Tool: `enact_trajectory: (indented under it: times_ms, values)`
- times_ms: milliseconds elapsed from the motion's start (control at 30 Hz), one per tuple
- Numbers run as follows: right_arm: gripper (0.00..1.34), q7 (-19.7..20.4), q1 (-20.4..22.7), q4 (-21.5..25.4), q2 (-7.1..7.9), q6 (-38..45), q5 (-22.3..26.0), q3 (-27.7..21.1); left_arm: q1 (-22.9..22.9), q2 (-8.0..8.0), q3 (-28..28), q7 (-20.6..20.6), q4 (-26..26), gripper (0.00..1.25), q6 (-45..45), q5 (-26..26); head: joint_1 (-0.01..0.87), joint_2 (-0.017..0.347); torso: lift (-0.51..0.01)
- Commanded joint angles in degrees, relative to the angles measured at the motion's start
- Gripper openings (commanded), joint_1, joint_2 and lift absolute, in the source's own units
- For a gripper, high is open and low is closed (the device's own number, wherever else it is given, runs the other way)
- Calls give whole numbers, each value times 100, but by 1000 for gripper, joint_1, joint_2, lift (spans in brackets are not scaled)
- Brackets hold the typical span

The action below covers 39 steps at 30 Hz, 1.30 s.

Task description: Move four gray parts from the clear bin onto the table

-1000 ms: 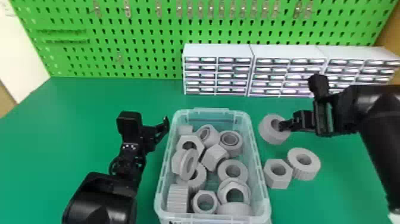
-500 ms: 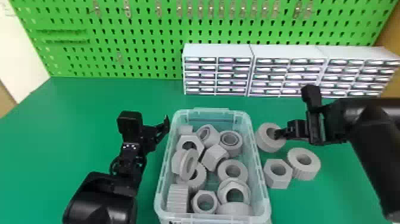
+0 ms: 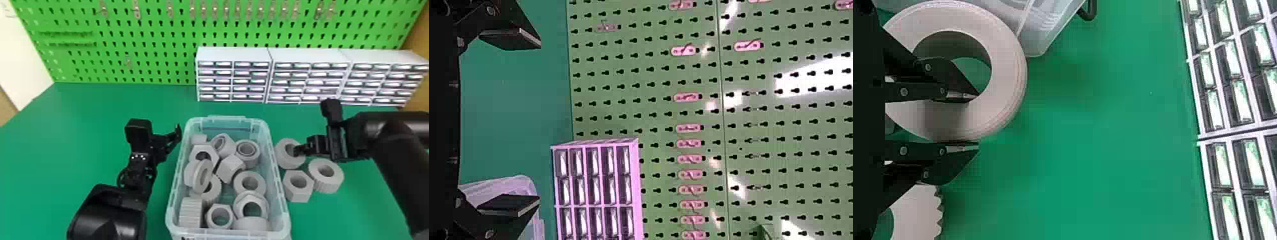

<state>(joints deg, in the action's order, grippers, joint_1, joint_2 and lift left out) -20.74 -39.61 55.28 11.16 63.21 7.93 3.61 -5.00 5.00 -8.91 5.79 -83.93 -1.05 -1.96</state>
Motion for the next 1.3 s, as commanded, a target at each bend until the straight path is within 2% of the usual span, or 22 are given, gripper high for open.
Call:
enact_trajectory:
  times_ms: [0, 700, 833, 933, 1133, 1267]
  values:
    - [330, 0, 33, -70, 0, -124, -38, -35, -1, -8, 3, 1, 0, 1068, 0, 3, 693, 72, -52]
    - [333, 0, 50, -334, 0, -265, -134, -79, -1, -8, 3, 1, 0, 1066, 0, -6, 693, 72, -52]
    - [463, 0, 50, -334, -9, -265, -82, -79, -1, 1, -6, 1, 0, 1068, 0, -6, 693, 72, -52]
    - [503, 0, 50, -334, -9, -265, -55, -88, -1, 1, -6, 1, 0, 1068, 0, -6, 693, 72, -52]
    - [810, 0, 50, -334, -9, -265, -20, -88, 8, 1, 3, 1, 0, 1068, 0, -15, 693, 72, -52]
    - [861, 0, 59, -334, -9, -265, -20, -79, 8, 1, 3, 1, 0, 1068, 0, -15, 693, 72, -52]
